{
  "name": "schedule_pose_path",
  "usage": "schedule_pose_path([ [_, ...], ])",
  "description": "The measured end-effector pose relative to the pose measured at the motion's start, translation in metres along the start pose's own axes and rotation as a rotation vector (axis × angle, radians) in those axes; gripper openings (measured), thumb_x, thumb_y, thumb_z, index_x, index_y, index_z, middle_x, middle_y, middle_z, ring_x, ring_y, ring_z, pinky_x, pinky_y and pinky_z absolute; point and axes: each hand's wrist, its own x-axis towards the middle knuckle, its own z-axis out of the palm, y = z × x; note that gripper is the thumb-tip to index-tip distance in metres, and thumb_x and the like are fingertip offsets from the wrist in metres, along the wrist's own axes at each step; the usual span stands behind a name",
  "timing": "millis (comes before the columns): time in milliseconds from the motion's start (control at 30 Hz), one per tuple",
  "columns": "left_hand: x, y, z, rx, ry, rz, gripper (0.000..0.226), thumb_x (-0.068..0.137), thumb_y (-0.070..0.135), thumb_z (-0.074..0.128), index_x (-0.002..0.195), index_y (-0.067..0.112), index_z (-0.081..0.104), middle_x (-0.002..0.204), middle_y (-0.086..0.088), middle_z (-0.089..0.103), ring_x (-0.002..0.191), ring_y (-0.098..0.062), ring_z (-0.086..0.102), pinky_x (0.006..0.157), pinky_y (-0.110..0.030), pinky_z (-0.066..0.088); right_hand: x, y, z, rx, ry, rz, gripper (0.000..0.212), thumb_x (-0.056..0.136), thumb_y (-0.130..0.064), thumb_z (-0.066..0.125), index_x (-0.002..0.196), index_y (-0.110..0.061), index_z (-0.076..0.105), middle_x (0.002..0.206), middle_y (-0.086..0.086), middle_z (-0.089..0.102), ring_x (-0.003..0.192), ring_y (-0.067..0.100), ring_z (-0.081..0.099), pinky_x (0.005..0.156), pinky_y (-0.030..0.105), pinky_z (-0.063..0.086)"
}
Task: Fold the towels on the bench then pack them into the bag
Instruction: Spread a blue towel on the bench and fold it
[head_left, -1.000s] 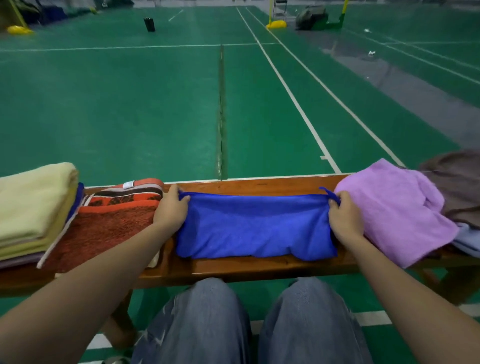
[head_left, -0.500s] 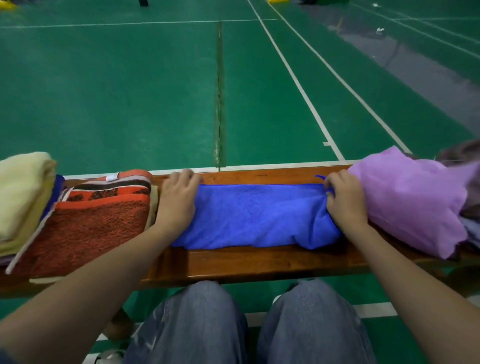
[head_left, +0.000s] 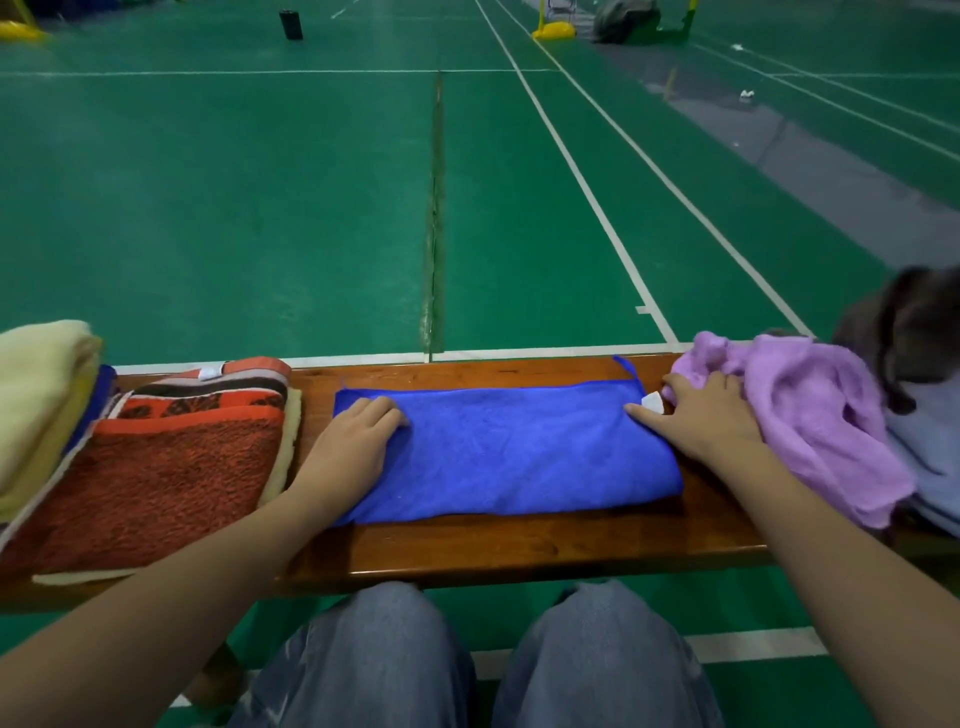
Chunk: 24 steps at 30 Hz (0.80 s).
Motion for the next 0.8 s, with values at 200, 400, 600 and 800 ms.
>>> schedule_pose_path([
  [200,-0.002,0.002,0.0,-0.017,0.01,-0.024,0.028,0.089,-0.001,0.05,0.113,0.009,0.061,0.117,-0.006,0.059,0.107,-0.023,0.053,0.094,-0.033,0.043,-0.008,0.007,-0.012,0.127,0.193,0.068,0.08,0.085,-0.063,0.049,0.141,-0.009,0.027,0.126,0.03,0.046,0.117,0.041,0.045,0.096,0.043,0.036],
  [400,-0.005,0.008,-0.004,-0.023,0.002,-0.055,0.029,0.092,0.003,0.047,0.117,0.011,0.059,0.122,-0.004,0.057,0.111,-0.02,0.051,0.096,-0.029,0.04,-0.018,0.016,-0.019,0.278,0.338,0.075,0.062,0.088,-0.044,0.057,0.125,0.003,0.041,0.112,0.029,0.057,0.099,0.042,0.057,0.083,0.043,0.043],
  [600,-0.005,0.009,-0.005,-0.014,-0.014,-0.07,0.031,0.093,0.005,0.046,0.121,0.012,0.057,0.126,-0.002,0.055,0.115,-0.018,0.049,0.098,-0.028,0.038,-0.015,0.024,-0.014,0.205,0.332,0.089,0.047,0.093,-0.037,0.049,0.111,0.006,0.057,0.105,0.023,0.061,0.095,0.034,0.057,0.085,0.036,0.041],
  [800,-0.006,0.009,-0.006,0.008,-0.026,-0.069,0.031,0.093,0.006,0.046,0.122,0.012,0.057,0.127,-0.003,0.055,0.116,-0.019,0.049,0.099,-0.029,0.039,-0.016,0.026,0.001,0.093,0.317,0.029,0.04,0.09,-0.032,0.053,0.11,0.002,0.059,0.108,0.021,0.06,0.098,0.033,0.054,0.089,0.04,0.042],
])
